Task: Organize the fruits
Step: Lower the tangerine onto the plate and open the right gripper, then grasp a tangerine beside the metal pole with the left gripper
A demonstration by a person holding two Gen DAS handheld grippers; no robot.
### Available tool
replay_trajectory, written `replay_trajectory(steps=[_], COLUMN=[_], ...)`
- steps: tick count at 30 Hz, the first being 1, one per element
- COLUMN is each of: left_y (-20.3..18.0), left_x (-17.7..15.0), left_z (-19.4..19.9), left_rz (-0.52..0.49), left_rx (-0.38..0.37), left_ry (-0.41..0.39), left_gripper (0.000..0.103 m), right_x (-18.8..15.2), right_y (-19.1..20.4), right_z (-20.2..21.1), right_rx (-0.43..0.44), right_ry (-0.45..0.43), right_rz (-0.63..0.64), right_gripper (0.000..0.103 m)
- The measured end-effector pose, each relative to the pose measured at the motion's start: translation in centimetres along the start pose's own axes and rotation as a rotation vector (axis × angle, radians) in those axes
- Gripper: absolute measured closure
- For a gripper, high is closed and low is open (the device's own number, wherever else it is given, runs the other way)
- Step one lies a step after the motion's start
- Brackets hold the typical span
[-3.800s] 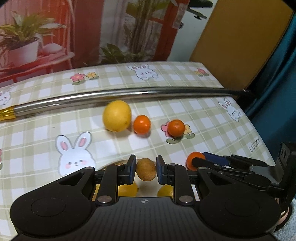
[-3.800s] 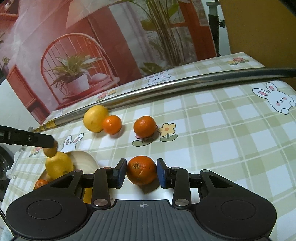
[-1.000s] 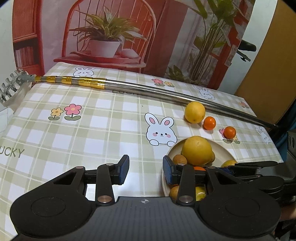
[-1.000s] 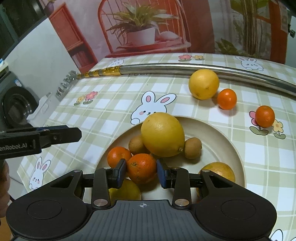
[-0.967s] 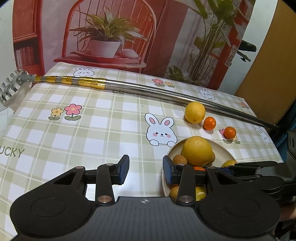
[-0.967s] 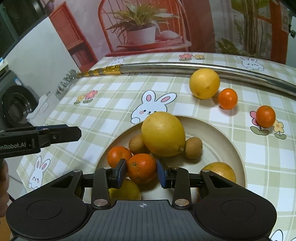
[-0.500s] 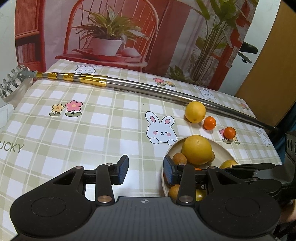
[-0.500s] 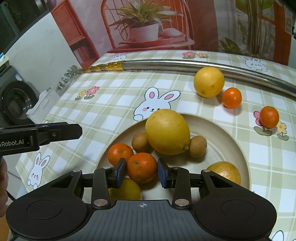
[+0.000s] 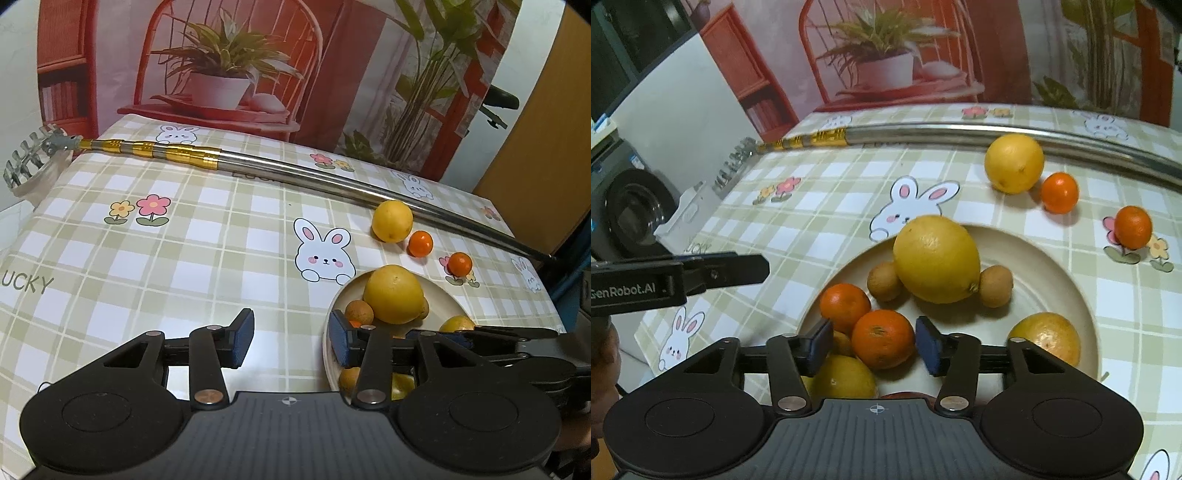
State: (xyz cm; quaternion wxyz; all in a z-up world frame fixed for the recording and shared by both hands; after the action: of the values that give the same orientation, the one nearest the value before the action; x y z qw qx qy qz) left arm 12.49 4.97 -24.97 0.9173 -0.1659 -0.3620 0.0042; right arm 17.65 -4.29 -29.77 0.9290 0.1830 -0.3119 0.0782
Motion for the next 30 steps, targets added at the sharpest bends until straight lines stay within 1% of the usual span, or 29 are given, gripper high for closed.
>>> replay_trajectory(steps=[6,12,17,24,30], left_y=[-0.4,-1.5,-2.3,-2.8,-4.0], left_x=[-0.3,-0.6,0.2,3.8,7.1], left_z=[0.6,0.7,1.5,3.2,3.9], left_rz=[0.037,0.019,-0.005,-0.070,-0.097], left_rx=[-0.009,-0.013,-0.010,0.014,0.000], left_ry=[-0.015,-0.011,-0.036,-0.107,-0.152], left_gripper=[0.056,0.056,0.056,0.056,0.056], right_x=[0.4,0.4,0.7,2.5,4.5], right_y=[-1.0,-2.6,-4.5,-7.1,-10.0], right_z=[2.4,4.9,6.5,9.6,12.1], right_rx=[0.003,-0.031,-0.054,-0.090,-0.143], right_ry=[-0.095,-0.188,-0.239,-0.341,-0.417], right_rz=[-0.044,-0.064,-0.105,-0.143,-0.156], right_gripper=[0.055,0.056,0.056,0.056,0.056])
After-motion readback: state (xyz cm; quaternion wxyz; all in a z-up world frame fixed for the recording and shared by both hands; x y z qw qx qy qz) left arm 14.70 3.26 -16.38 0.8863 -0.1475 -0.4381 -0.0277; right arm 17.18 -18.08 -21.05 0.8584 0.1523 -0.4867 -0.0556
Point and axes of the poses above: each gripper's, at about its wrist camera, not at the fingertips, and z roughly against the way its jaws point, y to its left, x to its top, the point moved 8 cm from there along -z, roughly the way its jaws point, and after that the axes turned 6 degrees about -x, right-handed, at the moved point
